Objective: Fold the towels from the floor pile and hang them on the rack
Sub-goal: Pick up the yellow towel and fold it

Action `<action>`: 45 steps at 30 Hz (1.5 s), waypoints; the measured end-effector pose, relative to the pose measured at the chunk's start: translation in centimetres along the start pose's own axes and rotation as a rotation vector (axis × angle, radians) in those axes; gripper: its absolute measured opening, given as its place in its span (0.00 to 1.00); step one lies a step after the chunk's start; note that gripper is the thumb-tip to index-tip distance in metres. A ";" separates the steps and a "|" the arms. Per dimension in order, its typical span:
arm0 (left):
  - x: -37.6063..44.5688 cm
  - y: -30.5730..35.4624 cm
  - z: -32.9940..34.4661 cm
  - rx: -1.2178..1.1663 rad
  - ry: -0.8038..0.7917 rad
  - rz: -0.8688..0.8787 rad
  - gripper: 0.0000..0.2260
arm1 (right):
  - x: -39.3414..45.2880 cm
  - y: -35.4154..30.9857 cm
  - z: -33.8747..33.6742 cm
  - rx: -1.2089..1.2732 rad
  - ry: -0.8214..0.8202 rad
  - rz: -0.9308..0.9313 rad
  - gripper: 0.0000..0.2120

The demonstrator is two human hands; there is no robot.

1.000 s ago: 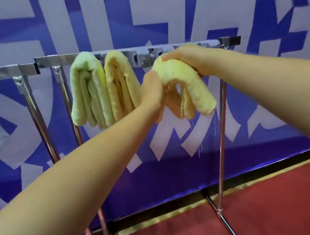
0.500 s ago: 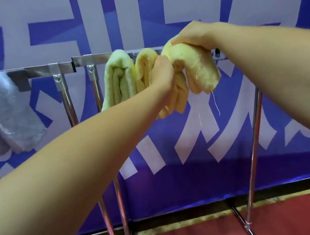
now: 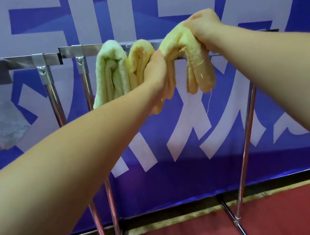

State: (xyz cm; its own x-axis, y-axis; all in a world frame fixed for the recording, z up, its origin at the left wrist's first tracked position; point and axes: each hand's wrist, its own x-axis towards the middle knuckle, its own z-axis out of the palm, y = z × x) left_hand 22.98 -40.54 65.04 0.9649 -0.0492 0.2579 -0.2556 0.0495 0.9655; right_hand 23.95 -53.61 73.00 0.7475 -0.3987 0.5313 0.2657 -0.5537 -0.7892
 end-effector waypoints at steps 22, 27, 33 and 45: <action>2.8 0.4 1.0 0.115 -0.045 0.233 0.22 | -4.5 3.3 1.4 0.046 -0.186 -0.158 0.15; 3.1 -1.5 1.0 0.096 -0.054 0.387 0.18 | -5.6 4.7 1.2 0.164 -0.162 -0.149 0.15; 3.2 -2.7 0.7 0.017 -0.049 0.279 0.12 | -5.6 3.4 1.0 0.109 -0.119 -0.211 0.16; 4.3 -3.5 0.7 0.018 -0.031 0.113 0.25 | -4.7 2.4 0.1 0.070 -0.276 -0.100 0.16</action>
State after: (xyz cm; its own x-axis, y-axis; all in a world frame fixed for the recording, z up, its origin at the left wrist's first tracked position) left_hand 28.02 -41.67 62.79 0.9276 -0.0757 0.3659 -0.3640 0.0383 0.9306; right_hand 21.13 -52.96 68.52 0.8501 -0.1253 0.5115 0.3807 -0.5249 -0.7613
